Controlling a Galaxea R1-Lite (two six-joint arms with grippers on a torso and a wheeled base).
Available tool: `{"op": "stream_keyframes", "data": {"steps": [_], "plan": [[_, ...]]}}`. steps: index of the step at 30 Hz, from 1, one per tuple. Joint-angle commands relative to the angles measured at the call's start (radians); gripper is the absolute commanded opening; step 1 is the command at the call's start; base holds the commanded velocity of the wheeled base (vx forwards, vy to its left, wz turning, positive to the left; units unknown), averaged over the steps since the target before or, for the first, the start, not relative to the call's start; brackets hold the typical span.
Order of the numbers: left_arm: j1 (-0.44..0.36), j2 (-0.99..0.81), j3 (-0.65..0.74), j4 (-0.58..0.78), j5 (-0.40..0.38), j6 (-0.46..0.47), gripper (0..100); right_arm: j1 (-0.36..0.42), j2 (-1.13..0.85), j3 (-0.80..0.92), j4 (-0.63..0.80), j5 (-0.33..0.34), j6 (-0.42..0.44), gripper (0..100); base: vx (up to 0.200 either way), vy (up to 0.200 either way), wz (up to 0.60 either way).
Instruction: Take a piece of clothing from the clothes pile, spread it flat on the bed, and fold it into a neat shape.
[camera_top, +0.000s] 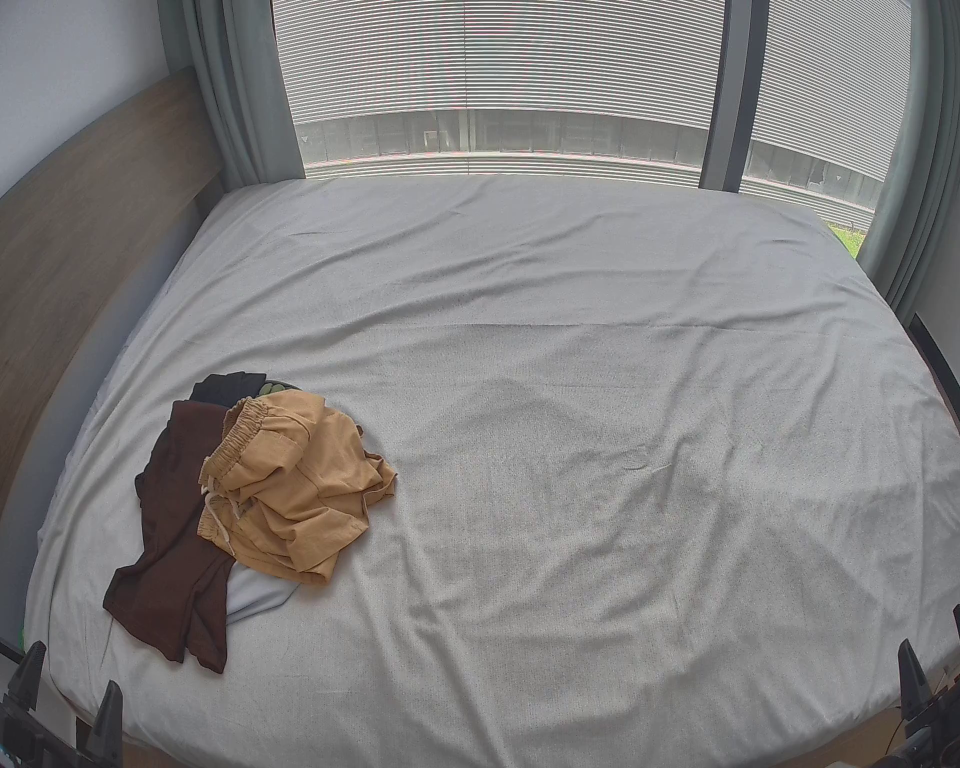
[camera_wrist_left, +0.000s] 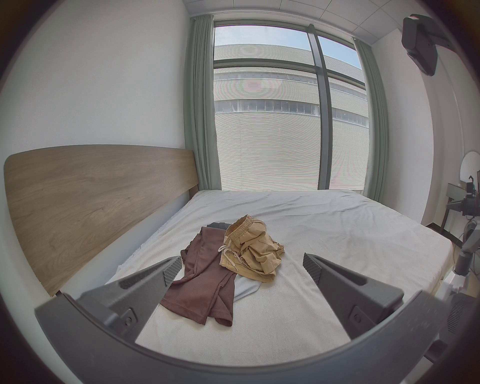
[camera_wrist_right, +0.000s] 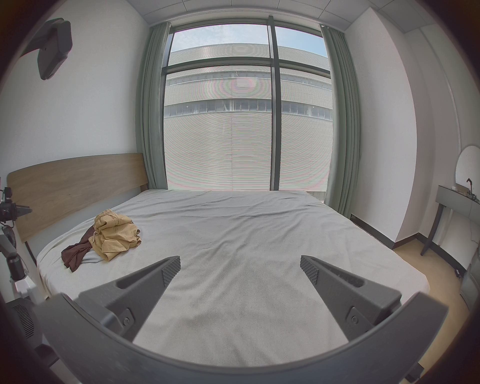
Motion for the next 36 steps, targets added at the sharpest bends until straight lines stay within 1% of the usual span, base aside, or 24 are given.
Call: {"op": "stream_keyframes", "data": {"steps": [1,15,22,24,25,26,28,30,32,36], "plan": [[0.0,-0.01,0.018,-0.002,0.006,-0.005,100,0.0,-0.016,0.018,0.0,0.0,-0.001,100,0.0,0.0,0.0],[0.0,-0.01,0.018,-0.002,0.015,-0.033,100,0.0,-0.016,0.018,0.0,0.0,-0.001,100,0.0,0.0,0.0],[0.002,-0.012,0.01,-0.005,0.037,-0.022,100,0.0,-0.016,0.018,0.0,0.002,-0.002,100,0.0,0.0,0.0],[0.003,0.051,-0.128,-0.014,0.027,-0.041,100,0.0,-0.016,0.018,0.0,0.002,-0.002,100,0.0,0.0,0.0],[-0.006,0.114,-0.26,0.003,0.034,-0.07,100,0.0,-0.016,0.018,0.0,0.002,-0.002,100,0.0,0.0,0.0],[-0.015,0.157,-0.337,0.026,0.034,-0.097,100,0.0,-0.016,0.018,0.0,0.002,-0.002,100,0.0,0.0,0.0],[-0.05,0.237,-0.441,0.095,0.026,-0.127,100,0.0,-0.016,0.018,0.0,0.002,-0.001,100,0.0,0.0,0.0],[-0.087,0.306,-0.472,0.121,0.029,-0.127,100,0.0,-0.016,0.018,0.0,0.003,-0.001,100,0.0,0.0,0.0],[-0.127,0.384,-0.473,0.098,0.031,-0.133,100,0.0,-0.016,0.018,0.0,0.002,-0.001,100,0.0,0.0,0.0],[-0.135,0.462,-0.482,0.031,0.029,-0.142,100,0.0,-0.016,0.018,0.0,0.002,-0.001,100,0.0,0.0,0.0]]}}
